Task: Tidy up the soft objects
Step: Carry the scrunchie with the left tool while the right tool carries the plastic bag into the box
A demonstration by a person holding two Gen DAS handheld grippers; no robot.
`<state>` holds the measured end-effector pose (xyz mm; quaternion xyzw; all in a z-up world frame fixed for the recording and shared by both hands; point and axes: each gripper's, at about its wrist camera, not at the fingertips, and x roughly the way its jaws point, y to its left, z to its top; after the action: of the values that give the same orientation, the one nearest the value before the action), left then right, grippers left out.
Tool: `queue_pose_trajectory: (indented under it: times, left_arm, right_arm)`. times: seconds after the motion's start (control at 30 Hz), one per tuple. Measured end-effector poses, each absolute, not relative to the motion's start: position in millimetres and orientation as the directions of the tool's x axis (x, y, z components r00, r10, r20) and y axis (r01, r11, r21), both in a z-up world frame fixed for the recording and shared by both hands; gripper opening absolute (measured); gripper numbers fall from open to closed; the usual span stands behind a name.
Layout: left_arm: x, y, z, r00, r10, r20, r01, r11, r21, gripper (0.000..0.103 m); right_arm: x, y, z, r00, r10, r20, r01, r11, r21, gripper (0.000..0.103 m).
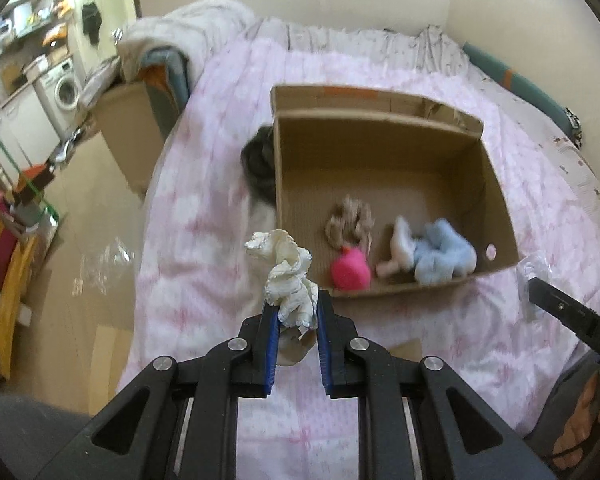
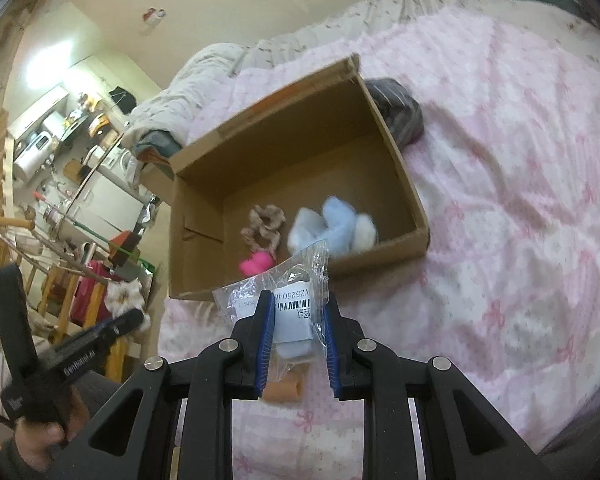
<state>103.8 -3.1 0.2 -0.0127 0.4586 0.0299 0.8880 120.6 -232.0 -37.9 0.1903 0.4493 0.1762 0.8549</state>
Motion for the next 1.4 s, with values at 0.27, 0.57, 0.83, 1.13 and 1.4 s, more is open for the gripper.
queue_pose_trajectory:
  times: [0.27, 0.57, 0.83, 1.13, 1.4]
  left_arm:
    - [131, -2, 24, 0.674, 0.046, -0.738, -0.036, 0.999, 0.029, 0.015]
    - [173, -13, 14, 0.678, 0.068, -0.732, -0.033, 0.998, 0.062, 0.016]
    - [203, -31, -12, 0.667, 0.047, -0.743, 0.018, 0.997, 0.079, 0.016]
    - [214, -17, -39, 0.633, -0.005, -0.774, 0.004, 1.000, -0.003, 0.016]
    - [214, -22, -46, 0.602, -0.041, -0.797, 0.040, 0.999, -0.021, 0.016]
  right_arm:
    - [146, -232, -5, 0.618, 0.426, -0.660, -0.233, 0.902, 0.364, 0.025]
    - [183, -232, -2, 0.643, 0.386, -0.661, -0.276, 0.923, 0.269, 0.025]
    - [210, -234, -21, 0.624, 0.352, -0.698, -0.239, 0.936, 0.259, 0.025]
    - [213, -253, -40, 0.595, 0.284, -0.752, -0.116, 0.956, 0.269, 0.025]
    - [220, -256, -57, 0.548, 0.233, -0.804, -0.049, 0.968, 0.247, 0.025]
